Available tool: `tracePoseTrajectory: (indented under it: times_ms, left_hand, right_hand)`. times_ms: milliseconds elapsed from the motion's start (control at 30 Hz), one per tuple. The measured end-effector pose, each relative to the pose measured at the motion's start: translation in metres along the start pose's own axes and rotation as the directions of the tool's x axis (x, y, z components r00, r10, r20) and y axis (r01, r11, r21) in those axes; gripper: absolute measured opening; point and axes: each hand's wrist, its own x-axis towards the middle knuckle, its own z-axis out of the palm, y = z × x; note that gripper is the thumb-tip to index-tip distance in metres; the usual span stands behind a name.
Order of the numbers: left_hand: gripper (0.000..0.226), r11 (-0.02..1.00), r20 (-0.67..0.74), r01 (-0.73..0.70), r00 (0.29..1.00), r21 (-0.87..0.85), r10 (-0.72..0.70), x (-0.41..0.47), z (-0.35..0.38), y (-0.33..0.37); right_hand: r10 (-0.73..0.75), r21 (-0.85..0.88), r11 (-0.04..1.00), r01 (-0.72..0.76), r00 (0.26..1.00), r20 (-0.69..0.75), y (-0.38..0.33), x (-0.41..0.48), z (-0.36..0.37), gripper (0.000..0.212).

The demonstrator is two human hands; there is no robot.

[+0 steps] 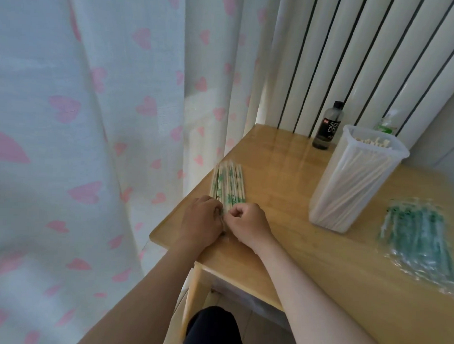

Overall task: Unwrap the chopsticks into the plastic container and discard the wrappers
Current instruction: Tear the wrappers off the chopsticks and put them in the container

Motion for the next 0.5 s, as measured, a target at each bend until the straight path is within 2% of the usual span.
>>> tracePoseTrajectory:
  times_ms: [133, 300, 400, 500]
  left_hand:
    - [0.028, 0.997, -0.027, 0.017, 0.999, -0.081, -0.019, 0.000, -0.004, -0.002]
    - [0.030, 0.992, -0.031, 0.039, 0.999, -0.123, -0.043, 0.000, -0.003, -0.003]
    - [0.030, 0.990, -0.022, 0.066, 0.997, -0.126, -0.069, 0.000, -0.004, -0.004]
    - [0.028, 0.989, -0.023, 0.067, 0.997, -0.136, -0.070, -0.001, -0.006, -0.002]
  right_hand:
    - [-0.029, -0.147, 0.989, 0.025, 0.999, -0.031, 0.001, -0.003, 0.003, 0.030]
    - [0.023, -0.342, 0.940, -0.006, 0.999, 0.046, -0.009, -0.004, 0.005, 0.029]
    - [0.076, -0.343, 0.939, -0.038, 0.992, 0.100, -0.013, -0.001, 0.003, 0.030]
    - [0.112, -0.263, 0.962, -0.075, 0.985, 0.128, -0.013, 0.000, 0.001, 0.025]
